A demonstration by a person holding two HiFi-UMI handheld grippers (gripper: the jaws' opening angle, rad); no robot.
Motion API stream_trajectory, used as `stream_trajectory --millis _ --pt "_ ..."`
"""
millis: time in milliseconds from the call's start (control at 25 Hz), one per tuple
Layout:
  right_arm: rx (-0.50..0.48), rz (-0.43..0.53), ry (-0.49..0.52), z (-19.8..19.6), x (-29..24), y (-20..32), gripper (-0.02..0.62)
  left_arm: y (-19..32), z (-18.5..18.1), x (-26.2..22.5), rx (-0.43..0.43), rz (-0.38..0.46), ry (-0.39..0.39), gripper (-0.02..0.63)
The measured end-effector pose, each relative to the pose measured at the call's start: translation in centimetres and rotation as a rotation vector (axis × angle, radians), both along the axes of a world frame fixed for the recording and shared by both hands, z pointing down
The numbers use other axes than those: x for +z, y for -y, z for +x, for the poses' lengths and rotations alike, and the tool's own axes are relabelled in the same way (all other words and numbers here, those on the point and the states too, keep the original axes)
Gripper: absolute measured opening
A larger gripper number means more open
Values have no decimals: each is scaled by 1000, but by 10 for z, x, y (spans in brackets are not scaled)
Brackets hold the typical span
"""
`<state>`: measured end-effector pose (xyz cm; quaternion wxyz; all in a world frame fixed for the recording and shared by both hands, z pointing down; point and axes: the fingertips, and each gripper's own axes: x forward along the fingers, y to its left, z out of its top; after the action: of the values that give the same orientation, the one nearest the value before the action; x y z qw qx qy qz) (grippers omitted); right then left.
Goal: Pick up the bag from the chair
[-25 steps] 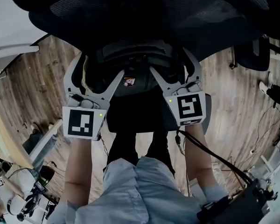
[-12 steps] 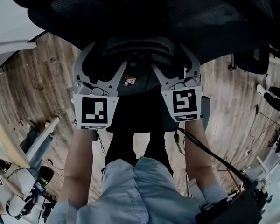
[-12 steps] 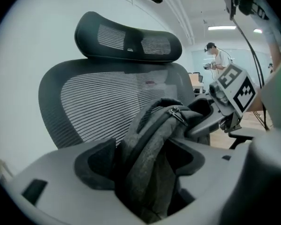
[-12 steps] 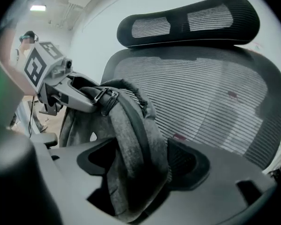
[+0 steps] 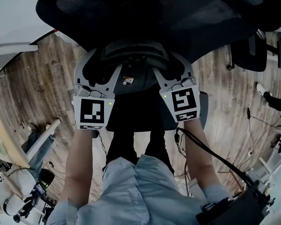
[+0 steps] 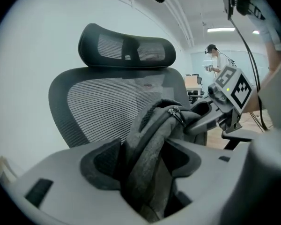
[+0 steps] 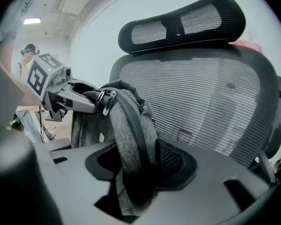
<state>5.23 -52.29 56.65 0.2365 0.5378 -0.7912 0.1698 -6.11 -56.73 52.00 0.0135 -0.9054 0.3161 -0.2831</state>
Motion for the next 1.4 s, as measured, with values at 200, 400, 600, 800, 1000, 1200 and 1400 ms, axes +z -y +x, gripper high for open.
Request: stream_trajectory --millis 200,400,600,800,1000,1200,1400 --pt "-4 8 14 1 -5 -34 175 -36 0 -6 7 -2 2 253" --pt "-1 33 3 -34 -27 -78 160 -79 -35 -30 12 70 -29 242" --pt "-39 68 -1 -52 -54 -116 153 -129 -62 -47 -101 43 -9 230" --pt "-84 126 -48 -44 -110 -121 152 -145 -59 -90 -165 18 -52 229" --pt "-63 182 -22 -36 -181 -134 153 -160 -52 -164 -182 73 -70 229" --pt "-43 264 18 -17 -262 -155 153 -182 -31 -253 -181 181 -92 229" --pt "-38 362 1 -13 -326 -165 155 -195 -30 -317 -208 249 -142 229"
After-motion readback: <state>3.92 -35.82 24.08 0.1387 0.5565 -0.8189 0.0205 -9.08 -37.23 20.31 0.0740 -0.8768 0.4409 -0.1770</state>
